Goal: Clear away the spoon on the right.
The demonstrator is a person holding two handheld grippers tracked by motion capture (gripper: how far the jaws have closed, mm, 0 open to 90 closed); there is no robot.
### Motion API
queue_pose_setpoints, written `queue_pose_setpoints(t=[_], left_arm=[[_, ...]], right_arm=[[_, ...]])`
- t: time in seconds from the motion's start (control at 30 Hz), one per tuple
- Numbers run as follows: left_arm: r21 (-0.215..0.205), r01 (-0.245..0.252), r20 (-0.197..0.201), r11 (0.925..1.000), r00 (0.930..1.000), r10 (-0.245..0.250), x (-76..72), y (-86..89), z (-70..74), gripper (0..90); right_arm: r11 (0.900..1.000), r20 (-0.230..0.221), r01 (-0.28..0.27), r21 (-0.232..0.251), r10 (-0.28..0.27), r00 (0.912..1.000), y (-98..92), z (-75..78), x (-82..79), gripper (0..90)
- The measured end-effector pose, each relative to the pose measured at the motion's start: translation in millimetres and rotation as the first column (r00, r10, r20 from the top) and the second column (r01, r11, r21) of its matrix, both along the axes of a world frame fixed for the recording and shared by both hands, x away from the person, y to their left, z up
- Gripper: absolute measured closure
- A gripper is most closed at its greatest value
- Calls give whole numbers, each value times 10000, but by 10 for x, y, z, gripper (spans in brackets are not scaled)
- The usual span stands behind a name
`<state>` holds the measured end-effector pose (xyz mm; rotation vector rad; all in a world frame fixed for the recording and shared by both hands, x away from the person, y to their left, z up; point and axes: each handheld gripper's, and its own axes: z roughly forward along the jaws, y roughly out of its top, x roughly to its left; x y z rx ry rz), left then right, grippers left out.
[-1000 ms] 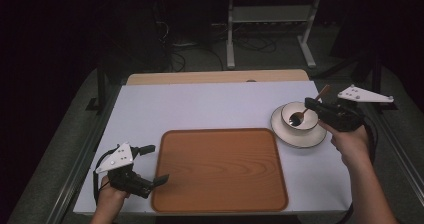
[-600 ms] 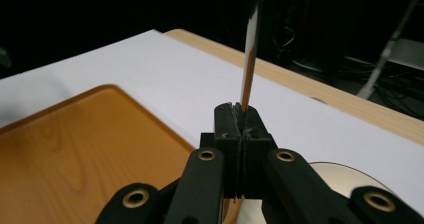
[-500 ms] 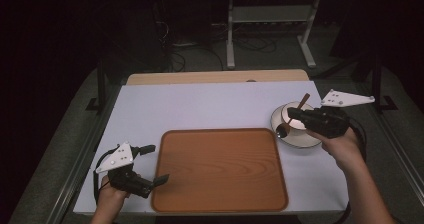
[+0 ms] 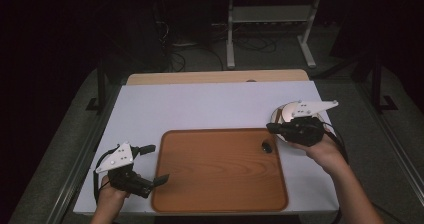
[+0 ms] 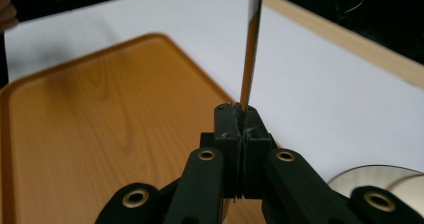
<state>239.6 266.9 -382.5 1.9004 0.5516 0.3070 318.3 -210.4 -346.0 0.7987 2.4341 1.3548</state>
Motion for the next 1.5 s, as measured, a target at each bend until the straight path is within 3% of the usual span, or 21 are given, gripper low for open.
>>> queue_pose_setpoints(t=[0.13,0.17,0.2,0.37,0.57,1.5], left_arm=[[27,33,3,10000,10000,-33,1,-7,0,0],[55,58,0,10000,10000,-58,2,-14,0,0],[56,62,6,10000,10000,-62,2,-16,-1,0],[43,39,-6,10000,10000,-39,2,-8,-1,0],[54,54,-8,10000,10000,-54,4,-17,-2,0],[70,25,-16,10000,10000,-25,5,-16,-3,0]], right_arm=[[9986,-176,-200,-499,192,9997,91,-65,4,883],[9949,-337,-321,-958,290,9990,150,-116,4,883],[9929,-413,-384,-1127,339,9986,168,-137,6,883],[9870,-701,-540,-1515,438,9966,222,-198,14,882],[9822,-828,-700,-1746,562,9950,262,-252,19,879],[9782,-872,-768,-1929,609,9943,470,-424,79,881]])
